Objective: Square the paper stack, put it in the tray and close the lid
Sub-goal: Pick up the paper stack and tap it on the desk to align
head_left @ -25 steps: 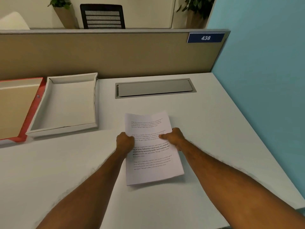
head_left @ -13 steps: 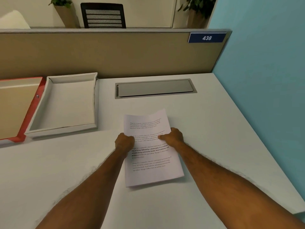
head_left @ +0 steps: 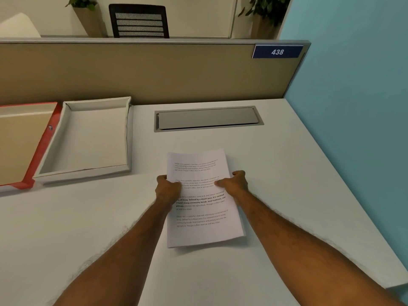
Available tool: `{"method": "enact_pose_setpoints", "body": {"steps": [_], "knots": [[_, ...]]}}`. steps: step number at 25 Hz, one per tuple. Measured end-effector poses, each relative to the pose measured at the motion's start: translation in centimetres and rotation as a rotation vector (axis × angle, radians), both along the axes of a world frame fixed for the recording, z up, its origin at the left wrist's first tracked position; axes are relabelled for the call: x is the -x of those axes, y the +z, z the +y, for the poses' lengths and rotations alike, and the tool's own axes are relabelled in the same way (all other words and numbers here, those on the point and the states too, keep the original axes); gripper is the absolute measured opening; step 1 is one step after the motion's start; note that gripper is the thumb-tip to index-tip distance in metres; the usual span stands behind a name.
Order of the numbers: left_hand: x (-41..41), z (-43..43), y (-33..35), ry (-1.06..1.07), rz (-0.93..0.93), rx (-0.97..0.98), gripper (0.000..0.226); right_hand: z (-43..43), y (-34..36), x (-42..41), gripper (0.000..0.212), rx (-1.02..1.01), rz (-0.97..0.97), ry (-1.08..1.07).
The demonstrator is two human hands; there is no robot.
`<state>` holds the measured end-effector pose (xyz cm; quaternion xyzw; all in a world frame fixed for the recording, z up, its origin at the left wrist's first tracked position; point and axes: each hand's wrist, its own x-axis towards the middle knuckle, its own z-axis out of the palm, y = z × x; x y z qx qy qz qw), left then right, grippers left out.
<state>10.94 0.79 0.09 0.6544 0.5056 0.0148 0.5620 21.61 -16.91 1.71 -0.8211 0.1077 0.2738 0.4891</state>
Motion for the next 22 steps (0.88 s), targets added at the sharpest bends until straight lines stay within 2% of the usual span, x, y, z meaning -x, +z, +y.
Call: {"method": "enact_pose_setpoints", "body": {"steps": [4,6,10,13,16,19,22], "knots": [[0.1,0.3,0.0,0.022,-0.055,0.164,0.036,-0.2,-0.2,-0.4,0.051,-0.121,0.164,-0.059],[0.1,0.3,-0.1,-0.023,-0.068,0.147,0.039,-0.2,-0.3,-0.3,0.040,-0.131,0.156,-0.018],[1.7,-0.3,0.6,-0.062,-0.157,-0.015,0.038,-0.4,0.5,0.7,0.028,-0.076,-0.055,0.098],[3.7,-0.2,3.1,-0.111,-0.375,-0.191,0.025,-0.6,2.7,2.0,0.032,-0.106,-0.238,0.150],[4.7,0.4,6.9,-0.149,-0.586,-0.348,0.022,-0.7,5.3,2.9,0.029,-0.238,-0.403,0.165],[5.9,0.5,9.0,-0.186,-0.780,-0.373,0.019,-0.6,7.3,4.1,0.024,-0.344,-0.530,0.219],[7.0,0.4,9.1,-0.213,-0.833,-0.387,0.019,-0.3,7.7,4.8,0.025,-0.404,-0.581,0.220]]}}
